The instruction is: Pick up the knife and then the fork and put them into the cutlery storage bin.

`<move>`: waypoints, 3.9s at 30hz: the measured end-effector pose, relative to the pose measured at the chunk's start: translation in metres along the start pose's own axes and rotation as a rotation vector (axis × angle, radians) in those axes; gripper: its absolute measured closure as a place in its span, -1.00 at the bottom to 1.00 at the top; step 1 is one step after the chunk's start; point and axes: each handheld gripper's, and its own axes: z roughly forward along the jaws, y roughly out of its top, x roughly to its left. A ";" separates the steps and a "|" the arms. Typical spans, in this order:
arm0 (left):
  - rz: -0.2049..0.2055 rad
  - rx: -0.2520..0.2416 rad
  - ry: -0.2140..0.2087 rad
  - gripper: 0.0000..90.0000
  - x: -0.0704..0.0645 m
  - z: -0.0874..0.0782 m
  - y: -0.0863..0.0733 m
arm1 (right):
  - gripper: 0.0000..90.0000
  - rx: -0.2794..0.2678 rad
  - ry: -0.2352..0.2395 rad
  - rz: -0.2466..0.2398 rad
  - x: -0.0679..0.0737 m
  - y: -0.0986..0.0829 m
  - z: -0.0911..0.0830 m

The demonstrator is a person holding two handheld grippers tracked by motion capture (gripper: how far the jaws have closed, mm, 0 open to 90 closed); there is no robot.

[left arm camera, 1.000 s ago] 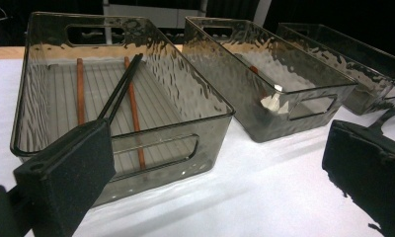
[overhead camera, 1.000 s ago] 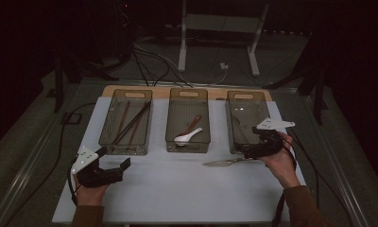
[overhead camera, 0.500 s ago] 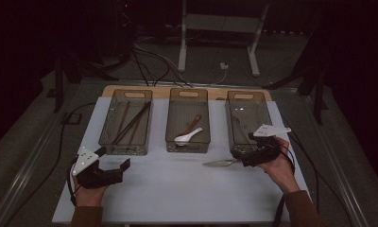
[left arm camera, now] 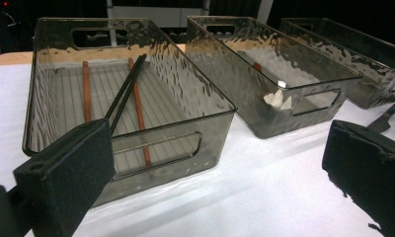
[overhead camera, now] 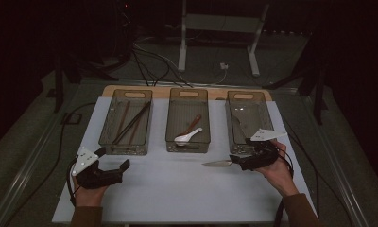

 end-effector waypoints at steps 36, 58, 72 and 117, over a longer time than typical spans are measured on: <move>-0.004 0.004 -0.003 -0.99 0.000 0.002 -0.001 | 1.00 0.186 -0.124 -0.108 -0.006 -0.026 0.051; -0.003 0.002 -0.005 -0.99 0.000 0.001 -0.001 | 1.00 0.237 -0.159 -0.181 -0.007 -0.030 0.065; -0.003 0.001 -0.005 -0.99 0.000 0.001 -0.001 | 1.00 0.251 -0.155 -0.173 -0.010 -0.032 0.062; -0.005 0.004 -0.003 -0.99 0.000 0.001 -0.001 | 1.00 0.290 -0.197 -0.079 -0.026 -0.053 0.030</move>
